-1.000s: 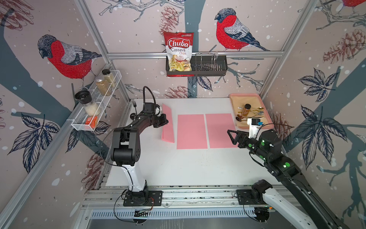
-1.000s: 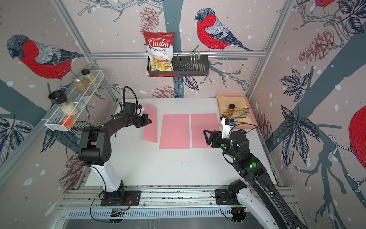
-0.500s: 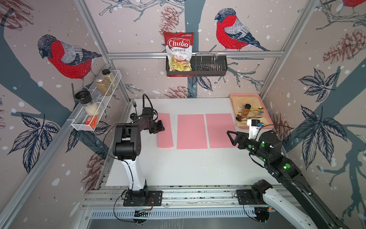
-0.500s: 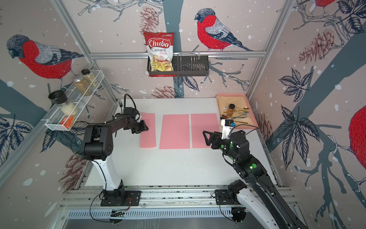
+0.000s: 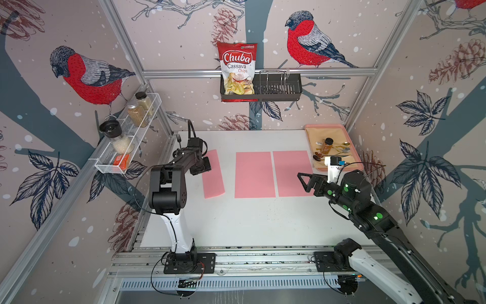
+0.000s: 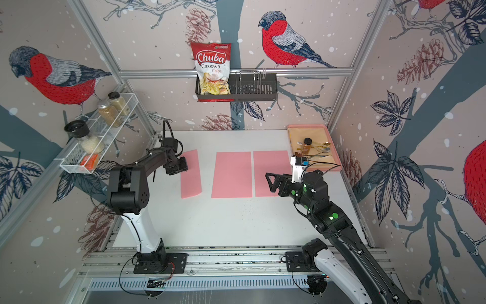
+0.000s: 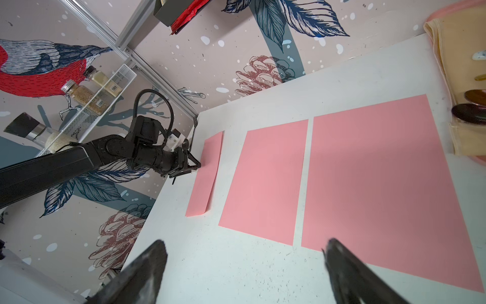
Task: Fold the rectangular paper in half along the long edge
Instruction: Place the paper at the center of the board.
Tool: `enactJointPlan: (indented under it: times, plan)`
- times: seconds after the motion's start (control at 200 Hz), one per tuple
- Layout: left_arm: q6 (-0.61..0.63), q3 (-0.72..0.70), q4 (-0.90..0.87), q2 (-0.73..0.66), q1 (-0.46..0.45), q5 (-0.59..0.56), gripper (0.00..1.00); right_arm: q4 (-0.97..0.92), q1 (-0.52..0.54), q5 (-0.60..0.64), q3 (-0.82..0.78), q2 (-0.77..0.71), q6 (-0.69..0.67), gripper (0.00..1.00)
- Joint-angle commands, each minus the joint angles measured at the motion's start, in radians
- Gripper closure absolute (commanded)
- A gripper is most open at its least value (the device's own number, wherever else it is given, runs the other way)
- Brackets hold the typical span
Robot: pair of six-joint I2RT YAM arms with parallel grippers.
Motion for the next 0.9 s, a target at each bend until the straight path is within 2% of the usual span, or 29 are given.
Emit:
enactJointPlan:
  times: [0.0,0.12,0.185,0.275,0.395,0.47,0.53,0.605,0.725,0.896]
  plan:
    - [-0.011,0.029,-0.061,-0.011,0.001,-0.074,0.42,0.011,0.003,0.022,0.024,0.009,-0.029,0.04]
    - [-0.016,0.048,-0.082,-0.044,-0.008,-0.133,0.43,0.005,0.005,0.069,0.039,0.021,-0.035,0.04]
    - [-0.025,0.043,-0.053,-0.095,-0.025,-0.114,0.45,0.009,0.004,0.103,0.055,0.050,-0.047,0.04]
    - [-0.051,-0.016,0.078,-0.199,-0.065,0.032,0.53,0.015,0.002,0.131,0.095,0.145,-0.072,0.05]
    - [-0.156,-0.159,0.364,-0.311,-0.127,0.270,0.65,0.068,-0.001,0.140,0.147,0.298,-0.086,0.07]
    - [-0.254,-0.254,0.540,-0.327,-0.155,0.387,0.74,0.099,-0.004,0.136,0.180,0.400,-0.083,0.09]
    - [-0.309,-0.298,0.626,-0.307,-0.181,0.429,0.85,0.125,-0.005,0.125,0.202,0.482,-0.076,0.13]
    - [-0.326,-0.325,0.671,-0.271,-0.218,0.425,1.00,0.168,-0.004,0.092,0.222,0.583,-0.062,0.25]
    - [-0.314,-0.343,0.682,-0.230,-0.274,0.369,1.00,0.200,-0.008,0.054,0.271,0.734,-0.035,0.55]
    - [-0.267,-0.304,0.572,-0.176,-0.314,0.225,1.00,0.163,-0.009,0.029,0.373,0.923,-0.022,0.64]
